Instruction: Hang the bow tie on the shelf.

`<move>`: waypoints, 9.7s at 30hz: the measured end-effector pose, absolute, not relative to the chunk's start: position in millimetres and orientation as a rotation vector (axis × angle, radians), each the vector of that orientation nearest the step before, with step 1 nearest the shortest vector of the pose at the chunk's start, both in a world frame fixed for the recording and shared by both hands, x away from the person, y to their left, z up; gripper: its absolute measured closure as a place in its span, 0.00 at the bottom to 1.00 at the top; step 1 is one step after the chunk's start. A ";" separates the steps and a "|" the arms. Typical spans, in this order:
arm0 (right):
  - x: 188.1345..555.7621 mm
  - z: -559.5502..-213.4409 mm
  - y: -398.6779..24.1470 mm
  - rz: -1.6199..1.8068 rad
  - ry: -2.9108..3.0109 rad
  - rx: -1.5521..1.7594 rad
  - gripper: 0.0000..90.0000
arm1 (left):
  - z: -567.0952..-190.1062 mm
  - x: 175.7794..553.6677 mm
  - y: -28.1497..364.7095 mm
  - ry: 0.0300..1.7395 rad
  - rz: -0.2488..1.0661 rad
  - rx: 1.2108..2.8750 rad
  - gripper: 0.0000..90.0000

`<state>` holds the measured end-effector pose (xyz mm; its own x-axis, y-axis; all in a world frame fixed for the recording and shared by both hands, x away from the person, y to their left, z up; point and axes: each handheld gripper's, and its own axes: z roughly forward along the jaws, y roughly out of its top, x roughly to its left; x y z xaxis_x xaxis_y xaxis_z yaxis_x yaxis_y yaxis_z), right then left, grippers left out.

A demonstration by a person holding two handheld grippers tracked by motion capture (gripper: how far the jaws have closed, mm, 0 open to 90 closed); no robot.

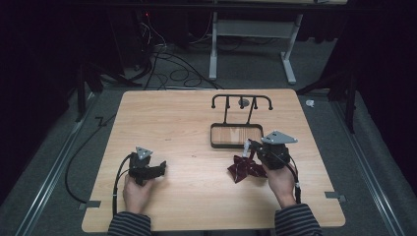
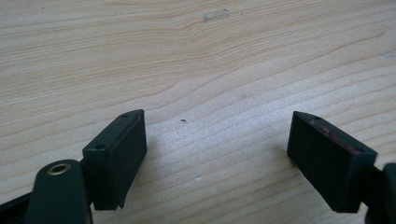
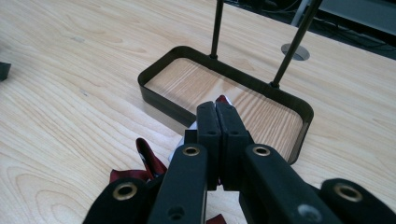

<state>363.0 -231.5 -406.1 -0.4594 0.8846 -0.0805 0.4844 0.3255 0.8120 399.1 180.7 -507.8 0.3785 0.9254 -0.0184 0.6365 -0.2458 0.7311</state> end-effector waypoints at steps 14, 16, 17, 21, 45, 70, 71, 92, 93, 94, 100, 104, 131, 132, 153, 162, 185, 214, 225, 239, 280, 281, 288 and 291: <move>361.4 -395.4 -232.9 1.017 2.074 1.180 1.00 | -507.8 399.1 180.7 1.341 0.561 1.981 0.23; 361.0 -394.7 -232.2 1.018 2.074 1.179 1.00 | -507.8 399.1 180.7 1.341 0.561 1.981 0.23; 360.8 -394.2 -232.0 1.016 2.076 1.180 1.00 | -507.8 399.1 180.8 1.341 0.561 1.981 0.23; 360.4 -391.7 -231.4 1.019 2.078 1.172 1.00 | -507.8 399.1 180.7 1.342 0.561 1.981 0.23; 360.8 -374.9 -236.6 1.084 2.073 1.155 1.00 | -507.8 399.1 180.7 1.341 0.562 1.981 0.23; 369.3 -358.8 -235.2 1.145 2.071 1.135 1.00 | -507.8 399.1 180.7 1.341 0.562 1.981 0.23; 369.7 -358.6 -235.2 1.147 2.071 1.140 1.00 | -507.8 399.1 180.7 1.341 0.562 1.981 0.23; 381.4 -344.4 -228.9 1.184 2.065 1.106 1.00 | -507.8 399.1 180.7 1.342 0.562 1.981 0.23; 381.4 -344.4 -228.9 1.184 2.065 1.106 1.00 | -507.8 399.1 180.7 1.341 0.561 1.981 0.23; 381.4 -344.3 -228.1 1.188 2.064 1.111 1.00 | -507.8 399.1 180.7 1.341 0.561 1.981 0.23; 385.4 -342.1 -222.1 1.196 2.072 1.094 1.00 | -507.8 399.1 180.8 1.340 0.560 1.981 0.23; 389.1 -340.0 -219.9 1.190 2.078 1.085 1.00 | -507.8 399.1 180.8 1.340 0.559 1.981 0.23; 407.4 -330.8 -225.4 1.242 2.057 1.117 1.00 | -507.8 399.1 180.8 1.340 0.559 1.981 0.23; 408.6 -331.0 -225.7 1.247 2.056 1.129 1.00 | -507.8 399.1 180.9 1.340 0.559 1.981 0.23; 418.9 -335.2 -223.2 1.259 2.067 1.155 1.00 | -507.8 399.1 180.8 1.341 0.561 1.981 0.23; 423.8 -334.0 -223.7 1.256 2.064 1.156 1.00 | -507.8 399.1 180.9 1.340 0.560 1.982 0.23; 439.6 -323.9 -219.3 1.245 2.058 1.156 1.00 | -507.8 399.1 180.9 1.340 0.559 1.981 0.23; 467.3 -331.5 -221.9 1.173 2.076 1.237 1.00 | -507.8 399.1 180.9 1.340 0.559 1.981 0.23; 471.4 -334.4 -224.5 1.152 2.060 1.258 1.00 | -507.8 399.1 180.9 1.340 0.559 1.981 0.23; 467.2 -331.9 -225.2 1.164 2.043 1.256 0.84 | -507.8 399.1 180.8 1.341 0.561 1.981 0.22; 450.6 -341.0 -229.4 1.198 2.075 1.279 0.73 | -507.8 399.0 180.8 1.339 0.559 1.983 0.22; 449.9 -340.9 -230.2 1.200 2.073 1.279 0.73 | -507.8 399.0 180.8 1.339 0.559 1.982 0.22; 442.9 -338.7 -233.8 1.205 2.062 1.272 0.72 | -507.8 399.0 180.9 1.339 0.559 1.983 0.22; 439.7 -338.1 -235.6 1.214 2.056 1.277 0.71 | -507.8 399.0 180.8 1.339 0.559 1.983 0.22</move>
